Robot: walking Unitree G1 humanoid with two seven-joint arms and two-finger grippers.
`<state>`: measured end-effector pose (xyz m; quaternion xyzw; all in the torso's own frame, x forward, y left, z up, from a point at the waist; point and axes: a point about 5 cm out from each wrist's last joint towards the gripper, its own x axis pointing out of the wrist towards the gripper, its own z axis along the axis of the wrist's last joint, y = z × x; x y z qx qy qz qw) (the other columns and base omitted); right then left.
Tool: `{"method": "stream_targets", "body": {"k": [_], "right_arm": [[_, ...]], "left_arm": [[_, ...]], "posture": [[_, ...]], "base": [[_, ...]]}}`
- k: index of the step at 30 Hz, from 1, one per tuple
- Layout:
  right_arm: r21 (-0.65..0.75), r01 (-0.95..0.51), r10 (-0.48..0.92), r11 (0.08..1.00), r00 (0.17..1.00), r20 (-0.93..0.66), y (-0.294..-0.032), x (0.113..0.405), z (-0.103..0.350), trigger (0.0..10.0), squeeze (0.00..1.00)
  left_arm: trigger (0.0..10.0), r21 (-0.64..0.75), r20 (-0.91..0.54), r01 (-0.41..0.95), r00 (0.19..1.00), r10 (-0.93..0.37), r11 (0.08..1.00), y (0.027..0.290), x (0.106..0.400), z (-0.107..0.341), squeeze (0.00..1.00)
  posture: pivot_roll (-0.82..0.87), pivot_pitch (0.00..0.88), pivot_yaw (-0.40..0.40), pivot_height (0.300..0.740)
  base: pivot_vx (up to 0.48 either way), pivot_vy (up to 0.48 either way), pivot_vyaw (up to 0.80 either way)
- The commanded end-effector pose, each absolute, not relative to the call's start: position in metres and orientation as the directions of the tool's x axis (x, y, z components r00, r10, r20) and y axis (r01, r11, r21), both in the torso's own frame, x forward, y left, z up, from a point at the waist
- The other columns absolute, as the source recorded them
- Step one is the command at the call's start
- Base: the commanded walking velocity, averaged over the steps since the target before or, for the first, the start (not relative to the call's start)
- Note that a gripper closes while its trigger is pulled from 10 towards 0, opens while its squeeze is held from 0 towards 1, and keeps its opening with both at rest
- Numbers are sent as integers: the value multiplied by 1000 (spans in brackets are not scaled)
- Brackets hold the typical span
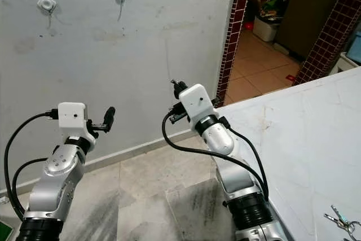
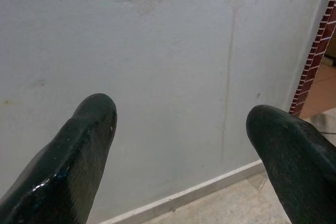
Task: Hang keys on a hook
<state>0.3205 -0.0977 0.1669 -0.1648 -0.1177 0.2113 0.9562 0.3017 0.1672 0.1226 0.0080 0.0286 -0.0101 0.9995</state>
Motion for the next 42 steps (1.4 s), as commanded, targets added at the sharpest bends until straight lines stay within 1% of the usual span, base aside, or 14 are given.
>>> {"method": "stream_targets", "body": {"k": [1,10,13,31,33,34,42], "right_arm": [[-371,-355,442,858,878,183,-96,321,172,10000,0],[-384,-372,465,845,866,183,-91,323,175,10000,0],[-388,-377,473,841,861,189,-89,324,177,10000,0],[-414,-381,488,827,851,193,-88,325,180,10000,0],[-399,-385,490,832,848,202,-88,325,182,10000,0],[-378,-386,484,842,850,209,-88,325,182,10000,0],[-375,-385,482,843,851,210,-88,325,183,10000,0]], "left_arm": [[10000,33,-55,25,998,-23,999,169,302,126,0],[10000,21,-58,29,998,-28,999,165,299,125,0],[10000,21,-49,50,998,-49,999,163,295,125,0],[10000,-1,-57,51,997,-51,999,161,298,125,0],[10000,-3,-56,51,997,-51,999,161,298,125,0],[10000,-7,-56,48,997,-48,999,162,297,124,0],[10000,-9,-55,47,997,-47,999,162,297,124,0]], "posture": [[67,0,83,740],[75,0,64,740],[78,0,62,740],[63,0,55,740],[65,0,52,740],[65,0,52,740],[65,0,52,740]], "base": [[0,0,738],[0,0,760],[0,0,763],[0,0,761],[0,0,734],[0,0,0],[0,0,0]]}}
